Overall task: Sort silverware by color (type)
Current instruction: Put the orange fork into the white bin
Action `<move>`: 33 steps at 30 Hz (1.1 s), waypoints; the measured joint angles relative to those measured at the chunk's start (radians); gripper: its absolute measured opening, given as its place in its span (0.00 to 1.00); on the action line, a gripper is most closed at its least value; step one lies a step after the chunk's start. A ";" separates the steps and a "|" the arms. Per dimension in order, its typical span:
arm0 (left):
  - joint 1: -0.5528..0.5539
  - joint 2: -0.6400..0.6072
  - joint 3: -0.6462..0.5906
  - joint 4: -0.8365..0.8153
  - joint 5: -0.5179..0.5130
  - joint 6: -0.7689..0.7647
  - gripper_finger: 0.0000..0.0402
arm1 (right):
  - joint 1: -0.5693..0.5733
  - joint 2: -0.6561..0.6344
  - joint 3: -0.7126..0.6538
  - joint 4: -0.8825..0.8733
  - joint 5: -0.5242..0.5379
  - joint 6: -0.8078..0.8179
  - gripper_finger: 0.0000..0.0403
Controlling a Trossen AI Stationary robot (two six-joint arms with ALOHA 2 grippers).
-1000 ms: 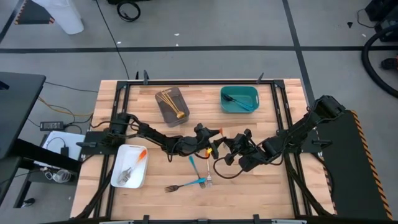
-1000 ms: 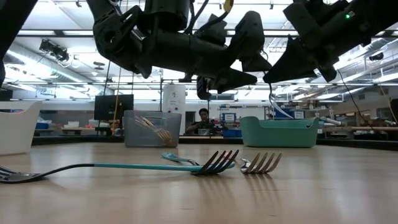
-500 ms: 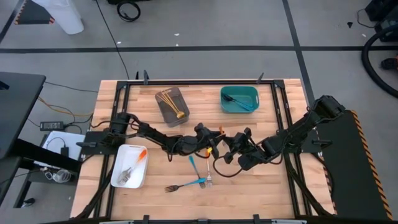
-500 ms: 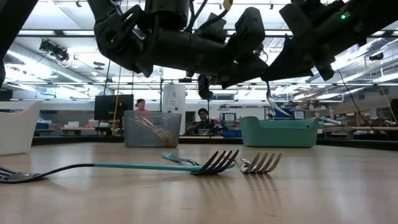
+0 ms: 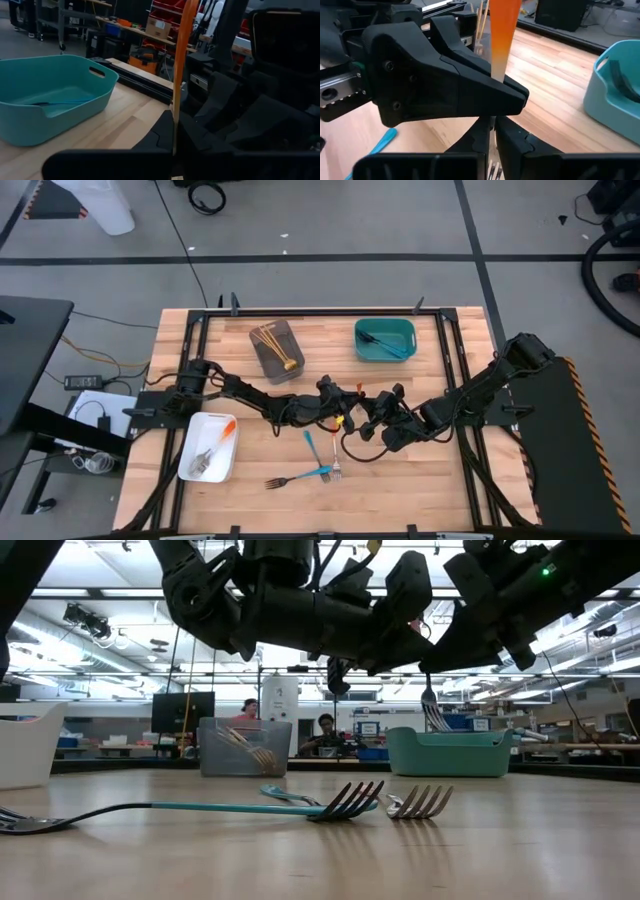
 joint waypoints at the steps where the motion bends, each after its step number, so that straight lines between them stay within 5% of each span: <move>1: 0.000 0.000 -0.004 0.001 0.003 0.004 0.03 | 0.000 0.000 0.000 0.001 -0.012 -0.001 0.10; 18: -0.014 -0.011 -0.007 -0.089 0.085 -0.004 0.03 | 0.077 -0.035 0.001 -0.031 -0.147 -0.011 0.40; 25: -0.016 -0.013 -0.007 -0.145 0.161 -0.021 0.03 | 0.127 -0.045 0.001 -0.073 -0.183 -0.003 0.42; 33: -0.028 -0.105 -0.008 -0.388 0.206 -0.031 0.03 | 0.156 -0.045 0.001 -0.137 -0.189 0.052 0.41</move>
